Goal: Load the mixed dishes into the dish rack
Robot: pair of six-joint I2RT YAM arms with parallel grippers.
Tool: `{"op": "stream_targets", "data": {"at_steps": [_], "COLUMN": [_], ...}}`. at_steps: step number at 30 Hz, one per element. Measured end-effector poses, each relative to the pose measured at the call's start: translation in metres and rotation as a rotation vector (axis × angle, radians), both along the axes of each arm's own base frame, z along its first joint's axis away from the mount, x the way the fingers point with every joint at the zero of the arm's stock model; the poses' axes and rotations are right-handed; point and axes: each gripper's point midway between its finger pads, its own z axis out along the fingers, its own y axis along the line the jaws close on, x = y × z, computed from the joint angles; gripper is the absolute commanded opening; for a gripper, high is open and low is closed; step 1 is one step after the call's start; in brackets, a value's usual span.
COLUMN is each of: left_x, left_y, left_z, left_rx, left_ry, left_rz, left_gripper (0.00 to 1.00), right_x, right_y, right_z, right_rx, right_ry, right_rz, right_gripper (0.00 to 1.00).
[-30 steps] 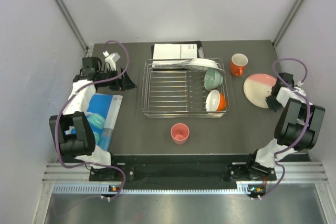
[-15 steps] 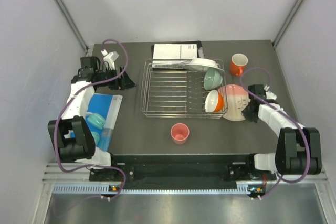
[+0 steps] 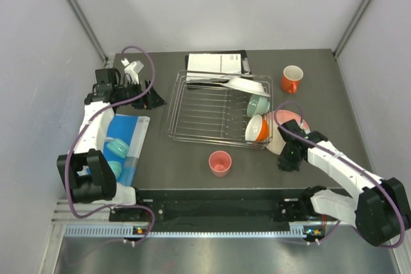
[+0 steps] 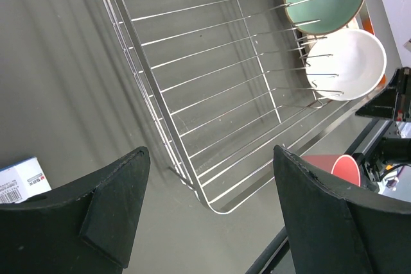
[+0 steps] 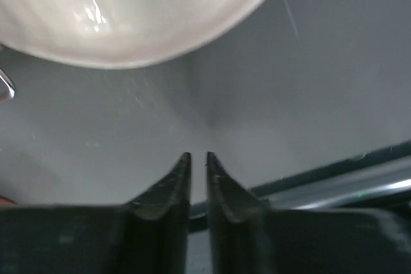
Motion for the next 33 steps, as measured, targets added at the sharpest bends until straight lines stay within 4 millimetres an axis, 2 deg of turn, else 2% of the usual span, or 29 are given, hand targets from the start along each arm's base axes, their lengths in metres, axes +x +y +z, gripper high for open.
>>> {"op": "stream_targets", "data": {"at_steps": [3, 5, 6, 11, 14, 20, 27, 33], "left_x": [0.0, -0.001, -0.001, -0.004, -0.005, -0.006, -0.009, -0.012], "left_y": [0.0, 0.0, 0.0, 0.002, 0.004, 0.006, 0.011, 0.012], "left_z": [0.0, -0.001, -0.001, -0.005, -0.008, -0.012, -0.021, -0.028], "left_rx": [0.002, 0.005, 0.006, 0.018, 0.034, 0.056, 0.087, 0.101], "left_ry": [0.0, 0.0, 0.001, 0.019, 0.024, 0.03, 0.057, 0.071], "left_rz": [-0.001, -0.003, -0.004, -0.002, 0.001, 0.006, 0.013, 0.011], "left_gripper": [0.82, 0.82, 0.81, 0.81, 0.81, 0.81, 0.81, 0.8], "right_x": [-0.011, -0.006, 0.001, 0.065, 0.086, 0.11, 0.144, 0.163], "right_y": [0.004, 0.004, 0.005, 0.014, 0.011, 0.007, 0.018, 0.014], "right_z": [0.003, 0.016, 0.025, 0.099, 0.12, 0.123, 0.093, 0.086], "right_rx": [0.004, -0.005, -0.007, 0.003, -0.016, -0.064, -0.123, -0.141], "right_ry": [0.039, 0.028, 0.007, -0.257, -0.365, -0.445, -0.391, -0.391], "right_rz": [0.016, 0.016, 0.014, -0.013, -0.037, -0.053, -0.017, -0.021], "right_gripper": [0.24, 0.25, 0.26, 0.26, 0.25, 0.22, 0.26, 0.24]}}
